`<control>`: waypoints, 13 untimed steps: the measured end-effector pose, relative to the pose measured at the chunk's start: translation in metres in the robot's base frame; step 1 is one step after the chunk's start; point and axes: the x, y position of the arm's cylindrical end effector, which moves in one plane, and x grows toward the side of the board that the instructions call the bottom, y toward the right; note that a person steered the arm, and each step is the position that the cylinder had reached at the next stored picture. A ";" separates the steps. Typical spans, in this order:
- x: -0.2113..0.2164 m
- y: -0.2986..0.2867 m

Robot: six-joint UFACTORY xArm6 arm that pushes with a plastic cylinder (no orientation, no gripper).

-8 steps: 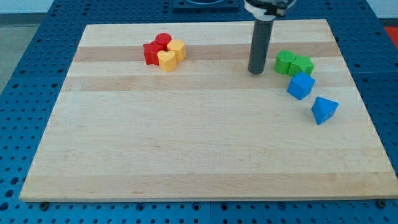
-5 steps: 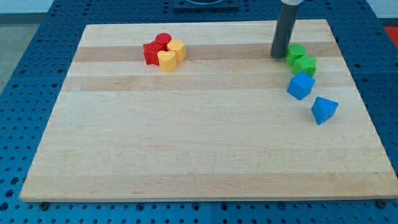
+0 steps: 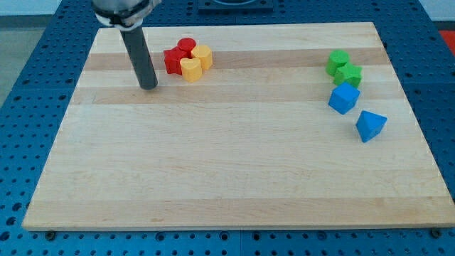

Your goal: Separate the red blocks and yellow blocks

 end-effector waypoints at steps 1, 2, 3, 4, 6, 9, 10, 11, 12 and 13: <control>-0.032 0.004; -0.038 0.033; -0.039 0.091; -0.048 0.149; -0.068 0.246; -0.038 0.118; -0.048 0.073; -0.078 0.023; -0.099 0.019; -0.100 0.072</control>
